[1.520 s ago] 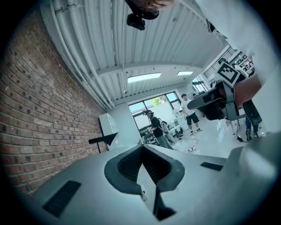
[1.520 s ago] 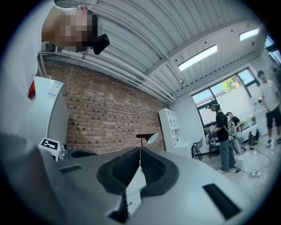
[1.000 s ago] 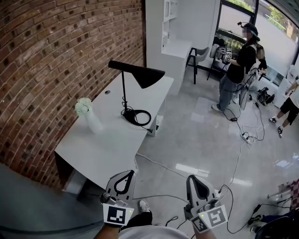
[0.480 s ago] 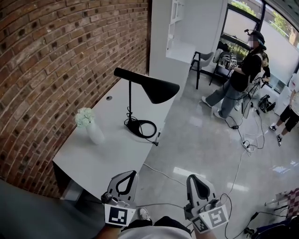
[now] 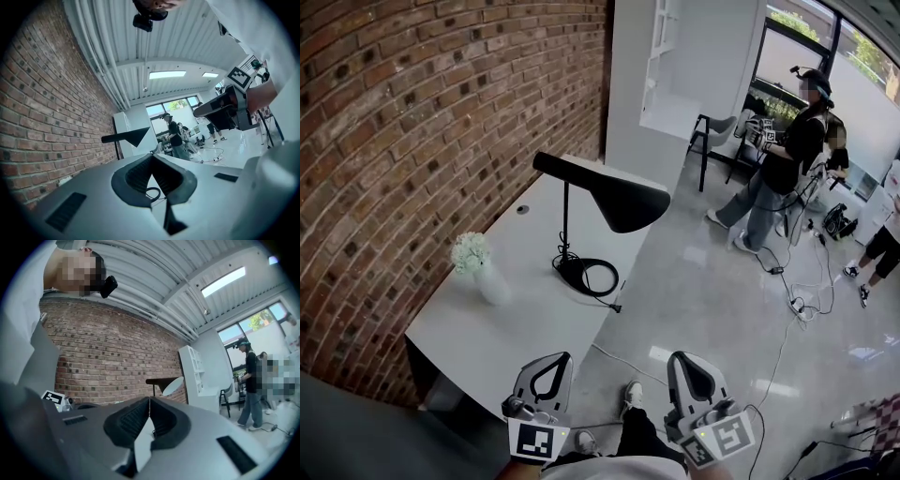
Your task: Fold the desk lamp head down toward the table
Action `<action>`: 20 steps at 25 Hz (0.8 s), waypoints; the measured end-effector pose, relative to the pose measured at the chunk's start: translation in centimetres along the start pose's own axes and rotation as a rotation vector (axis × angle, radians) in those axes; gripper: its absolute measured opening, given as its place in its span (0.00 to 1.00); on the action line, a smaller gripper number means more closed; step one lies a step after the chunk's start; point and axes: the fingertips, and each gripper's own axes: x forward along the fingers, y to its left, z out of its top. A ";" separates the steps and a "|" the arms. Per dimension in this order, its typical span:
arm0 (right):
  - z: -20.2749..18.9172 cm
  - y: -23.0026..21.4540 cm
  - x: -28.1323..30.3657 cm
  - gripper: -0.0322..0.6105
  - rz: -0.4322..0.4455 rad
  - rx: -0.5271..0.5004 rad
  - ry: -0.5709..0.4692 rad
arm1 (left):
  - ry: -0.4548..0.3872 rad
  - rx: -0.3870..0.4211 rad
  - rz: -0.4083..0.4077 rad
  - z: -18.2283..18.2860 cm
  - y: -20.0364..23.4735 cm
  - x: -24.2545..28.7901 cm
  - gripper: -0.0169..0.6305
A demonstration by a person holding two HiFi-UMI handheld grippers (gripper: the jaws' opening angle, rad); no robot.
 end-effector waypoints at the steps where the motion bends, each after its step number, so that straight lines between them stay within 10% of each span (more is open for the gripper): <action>1: 0.0 -0.4 0.7 0.08 0.009 0.001 -0.004 | 0.002 0.004 0.005 -0.1 0.1 0.6 0.04; 20: 2.5 -9.6 14.5 0.08 0.151 -0.046 -0.012 | 0.025 0.015 0.135 -0.2 4.7 12.3 0.04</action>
